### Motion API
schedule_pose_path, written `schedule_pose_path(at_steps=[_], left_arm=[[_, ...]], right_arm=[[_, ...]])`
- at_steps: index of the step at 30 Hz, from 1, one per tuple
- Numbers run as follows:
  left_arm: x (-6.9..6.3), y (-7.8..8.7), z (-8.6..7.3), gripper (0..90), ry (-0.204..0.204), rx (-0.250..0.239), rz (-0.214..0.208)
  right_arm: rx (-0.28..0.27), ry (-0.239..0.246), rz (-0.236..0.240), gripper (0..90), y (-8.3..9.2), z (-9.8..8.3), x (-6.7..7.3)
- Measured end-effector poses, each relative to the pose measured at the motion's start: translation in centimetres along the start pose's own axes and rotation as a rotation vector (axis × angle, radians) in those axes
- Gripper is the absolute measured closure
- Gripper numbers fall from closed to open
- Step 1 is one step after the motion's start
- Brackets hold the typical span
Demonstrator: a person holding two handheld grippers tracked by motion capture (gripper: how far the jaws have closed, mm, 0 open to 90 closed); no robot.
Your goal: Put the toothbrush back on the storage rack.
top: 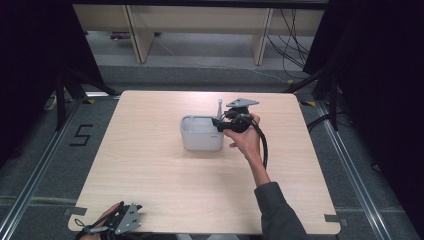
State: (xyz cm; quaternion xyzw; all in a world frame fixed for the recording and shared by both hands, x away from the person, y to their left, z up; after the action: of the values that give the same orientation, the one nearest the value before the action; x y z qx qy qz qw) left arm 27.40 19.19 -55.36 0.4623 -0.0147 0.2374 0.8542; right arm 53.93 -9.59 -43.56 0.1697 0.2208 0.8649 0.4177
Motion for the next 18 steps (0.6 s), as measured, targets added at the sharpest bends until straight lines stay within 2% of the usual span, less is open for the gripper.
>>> schedule_pose_path(at_steps=[2, 3, 5, 6, 7, 8, 9, 10, 11, 15, 16, 17, 18], left_arm=[[0.0, 0.0, 0.0, 16.3, 0.001, -0.001, -0.001], [0.0, 0.0, 0.0, 16.3, 0.001, 0.000, 0.001], [0.0, 0.0, 0.0, 16.2, 0.003, 0.000, 0.000], [0.0, 0.1, 0.0, 16.2, 0.002, 0.009, -0.023], [0.0, 0.1, 0.0, 16.2, 0.003, 0.002, -0.013], [0.0, 0.0, 0.0, 16.2, 0.002, 0.001, 0.001], [0.0, 0.0, 0.0, 16.2, 0.003, 0.005, -0.020], [0.0, 0.0, 0.0, 16.2, 0.003, 0.005, -0.020], [0.0, 0.0, 0.0, 16.2, 0.004, -0.005, 0.005], [0.0, -0.1, 0.0, 16.2, 0.005, -0.004, 0.007], [0.0, -0.1, 0.0, 16.2, 0.005, -0.004, 0.006], [0.0, -0.1, 0.0, 16.2, 0.004, -0.005, 0.005], [0.0, -0.1, 0.0, 16.3, 0.004, -0.005, 0.005]], right_arm=[[-0.004, -0.004, 0.008, 39.2, 0.2, 0.0, 0.1], [0.001, 0.001, -0.009, 38.9, 0.3, 0.0, 0.0], [0.002, 0.002, 0.008, 38.8, 0.5, 0.0, 0.1], [-0.002, -0.003, 0.005, 38.5, 0.6, 0.0, 0.1], [0.004, -0.003, -0.009, 38.4, 0.8, -0.1, 0.1], [-0.001, -0.011, 0.000, 38.0, 1.0, -0.3, 0.1], [0.000, -0.018, 0.000, 37.7, 1.1, -0.4, 0.1], [0.004, -0.017, -0.003, 37.7, 1.3, -0.5, 0.0], [-0.004, -0.007, -0.008, 37.6, 1.4, -0.5, -0.2], [-0.010, -0.024, -0.009, 37.1, 1.7, -0.7, -0.2], [-0.017, -0.013, 0.004, 36.8, 1.7, -0.8, -0.2], [-0.023, -0.010, -0.015, 36.4, 1.8, -0.8, -0.3], [-0.017, -0.017, 0.005, 36.5, 1.9, -0.9, -0.1]])
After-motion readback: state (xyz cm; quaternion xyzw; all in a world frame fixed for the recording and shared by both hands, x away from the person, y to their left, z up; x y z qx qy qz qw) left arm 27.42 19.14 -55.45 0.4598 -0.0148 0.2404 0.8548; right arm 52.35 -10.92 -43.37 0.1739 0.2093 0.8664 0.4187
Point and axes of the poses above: each handheld gripper's, and its own axes: y roughly backward along the jaws, z roughly out of its top, x roughly to its left, the point moved 6 cm from there along -y, roughly forward along the jaws, and after that the axes turned 5 degrees about -y, right-handed, at the moved point
